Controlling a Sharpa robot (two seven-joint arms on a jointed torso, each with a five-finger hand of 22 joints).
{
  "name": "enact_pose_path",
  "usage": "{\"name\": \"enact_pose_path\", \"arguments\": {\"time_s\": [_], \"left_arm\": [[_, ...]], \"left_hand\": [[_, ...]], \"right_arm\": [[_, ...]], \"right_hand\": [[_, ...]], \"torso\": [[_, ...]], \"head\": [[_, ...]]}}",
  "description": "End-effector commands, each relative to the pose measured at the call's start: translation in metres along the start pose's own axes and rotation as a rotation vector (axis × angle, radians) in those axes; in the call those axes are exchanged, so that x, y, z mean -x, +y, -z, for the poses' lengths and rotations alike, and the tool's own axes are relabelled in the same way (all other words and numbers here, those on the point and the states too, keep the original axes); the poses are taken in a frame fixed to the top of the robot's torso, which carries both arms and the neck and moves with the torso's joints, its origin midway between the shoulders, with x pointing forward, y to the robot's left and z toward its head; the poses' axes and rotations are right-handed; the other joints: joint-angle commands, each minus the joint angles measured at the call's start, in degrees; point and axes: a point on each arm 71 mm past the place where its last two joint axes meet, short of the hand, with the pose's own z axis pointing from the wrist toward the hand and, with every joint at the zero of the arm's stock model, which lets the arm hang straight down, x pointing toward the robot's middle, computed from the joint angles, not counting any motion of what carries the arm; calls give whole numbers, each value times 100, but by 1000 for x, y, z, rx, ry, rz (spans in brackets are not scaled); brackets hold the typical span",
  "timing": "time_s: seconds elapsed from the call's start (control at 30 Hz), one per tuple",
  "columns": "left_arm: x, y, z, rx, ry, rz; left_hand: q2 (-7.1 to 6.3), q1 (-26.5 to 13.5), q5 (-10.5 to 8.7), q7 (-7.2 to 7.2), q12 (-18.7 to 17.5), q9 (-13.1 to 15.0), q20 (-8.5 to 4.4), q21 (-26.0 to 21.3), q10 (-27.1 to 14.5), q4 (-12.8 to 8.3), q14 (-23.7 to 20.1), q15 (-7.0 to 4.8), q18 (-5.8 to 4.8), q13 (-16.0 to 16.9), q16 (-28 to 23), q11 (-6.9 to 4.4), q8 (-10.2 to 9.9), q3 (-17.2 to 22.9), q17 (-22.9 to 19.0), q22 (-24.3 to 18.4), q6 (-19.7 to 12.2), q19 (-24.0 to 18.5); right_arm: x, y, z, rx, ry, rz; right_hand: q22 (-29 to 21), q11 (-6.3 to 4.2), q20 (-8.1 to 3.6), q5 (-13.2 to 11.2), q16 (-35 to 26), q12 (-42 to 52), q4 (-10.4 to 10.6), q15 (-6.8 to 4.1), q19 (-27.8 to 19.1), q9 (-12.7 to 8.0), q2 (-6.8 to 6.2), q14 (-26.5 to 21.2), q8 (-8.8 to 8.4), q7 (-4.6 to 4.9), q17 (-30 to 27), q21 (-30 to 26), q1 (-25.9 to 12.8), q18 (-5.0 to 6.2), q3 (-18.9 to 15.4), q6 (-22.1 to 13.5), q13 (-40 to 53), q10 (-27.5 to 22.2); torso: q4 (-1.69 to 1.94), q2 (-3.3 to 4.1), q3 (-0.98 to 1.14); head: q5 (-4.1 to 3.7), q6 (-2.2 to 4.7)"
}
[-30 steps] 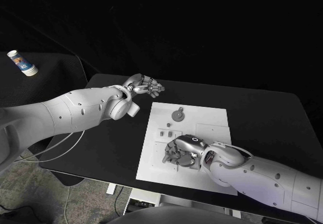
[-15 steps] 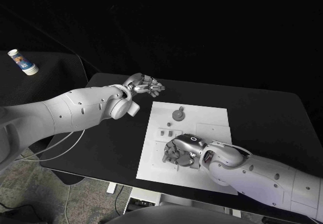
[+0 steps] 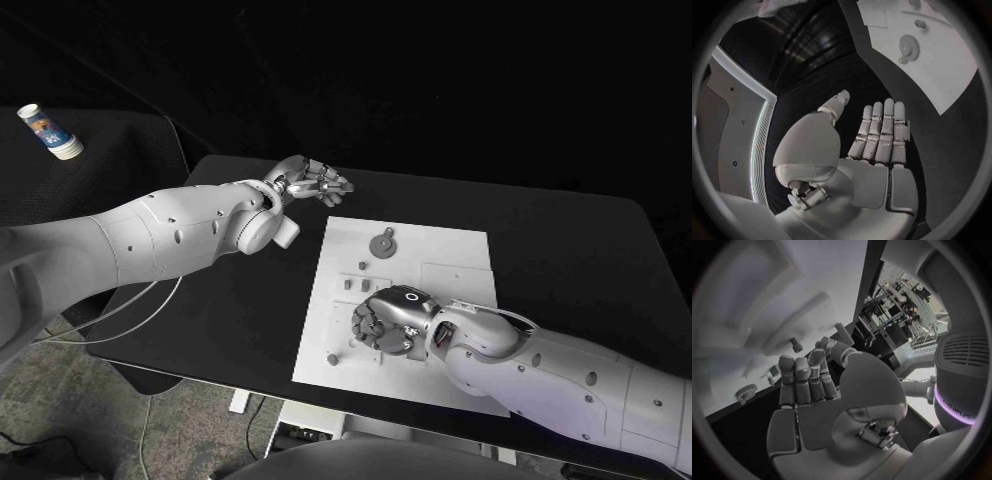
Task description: Assemble the parts on the task board
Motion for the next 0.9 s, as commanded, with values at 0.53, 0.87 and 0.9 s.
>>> {"name": "enact_pose_path", "arguments": {"time_s": [0.53,0.87,0.9], "left_arm": [[-1,-2,0,-9,10,2],[-1,-2,0,-9,9,2],[-1,-2,0,-9,10,2]], "left_hand": [[60,8,0,-17,-41,7,-2,-34,-2,5,42,3,-108,8,-26,6,12,-23,-7,11,35,-28],[60,9,0,-17,-42,7,-2,-34,-1,5,43,3,-108,8,-28,6,12,-23,-8,11,36,-28],[60,9,0,-17,-43,7,-2,-34,-1,5,43,3,-108,9,-28,6,12,-23,-8,11,36,-28]], "right_arm": [[-1,-4,2,-20,18,20],[5,6,6,26,-25,-27],[6,7,7,33,-27,-30]], "right_hand": [[7,-13,4,-18,-31,-35,-6,-22,50,-5,-72,0,-22,27,-12,737,-8,93,13,-7,-12,31],[40,-4,-6,-23,-62,-72,-29,-20,135,-30,-267,-9,-91,41,-31,779,-37,116,45,-76,-44,18],[47,-3,-7,-26,-66,-76,-32,-19,146,-37,-317,-8,-109,46,-34,783,-53,119,39,-96,-49,19]], "torso": [[1,3,8],[-3,0,6],[-4,-1,5]], "head": [[-6,-11],[-4,-14],[-5,-13]]}}
